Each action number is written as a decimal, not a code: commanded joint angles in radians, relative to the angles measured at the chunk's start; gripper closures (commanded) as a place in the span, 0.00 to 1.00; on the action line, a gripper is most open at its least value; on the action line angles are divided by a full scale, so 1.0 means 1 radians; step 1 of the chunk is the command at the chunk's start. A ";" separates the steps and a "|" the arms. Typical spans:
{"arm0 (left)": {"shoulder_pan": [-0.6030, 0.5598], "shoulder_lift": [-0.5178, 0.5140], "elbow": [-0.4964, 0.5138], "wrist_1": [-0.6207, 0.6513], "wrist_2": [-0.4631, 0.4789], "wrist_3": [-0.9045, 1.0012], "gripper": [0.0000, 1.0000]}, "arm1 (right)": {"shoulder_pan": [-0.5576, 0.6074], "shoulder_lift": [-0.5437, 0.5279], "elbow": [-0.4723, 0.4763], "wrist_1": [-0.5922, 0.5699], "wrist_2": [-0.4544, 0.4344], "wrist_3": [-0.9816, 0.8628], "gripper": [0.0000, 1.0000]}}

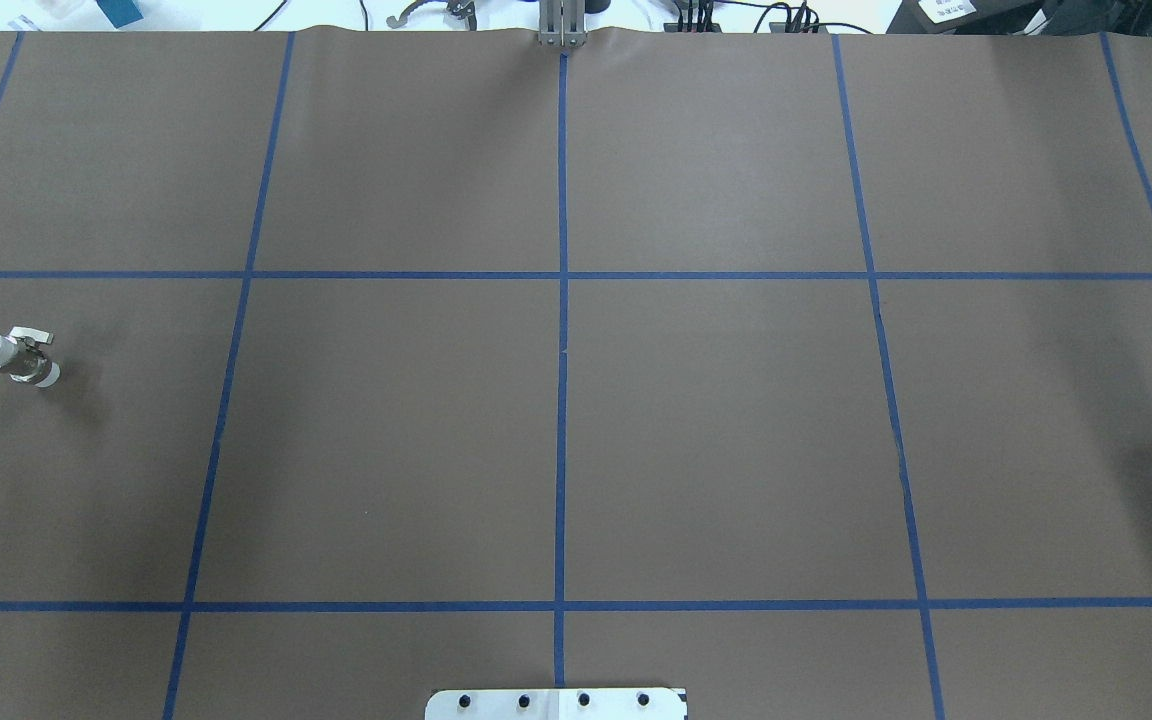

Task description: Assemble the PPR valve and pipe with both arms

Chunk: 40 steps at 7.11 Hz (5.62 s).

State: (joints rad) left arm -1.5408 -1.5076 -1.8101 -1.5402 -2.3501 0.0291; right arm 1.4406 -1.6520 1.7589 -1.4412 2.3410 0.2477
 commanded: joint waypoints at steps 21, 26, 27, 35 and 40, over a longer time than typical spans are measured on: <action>0.458 0.003 0.135 -0.457 0.120 -0.597 0.01 | -0.012 -0.002 -0.003 -0.001 0.041 0.004 0.00; 0.458 -0.029 0.137 -0.451 0.121 -0.601 0.15 | -0.012 -0.005 -0.001 0.001 0.041 0.004 0.00; 0.459 -0.036 0.137 -0.448 0.121 -0.603 0.30 | -0.012 -0.005 -0.001 0.001 0.041 0.004 0.00; 0.558 -0.371 -0.029 -0.057 0.121 -0.953 1.00 | -0.014 -0.003 0.005 0.001 0.049 0.008 0.00; 0.913 -1.085 0.396 0.154 0.326 -1.399 1.00 | -0.028 -0.003 0.002 0.001 0.051 0.008 0.00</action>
State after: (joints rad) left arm -0.6889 -2.3911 -1.6138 -1.4009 -2.0709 -1.3078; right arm 1.4138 -1.6531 1.7617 -1.4404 2.3896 0.2562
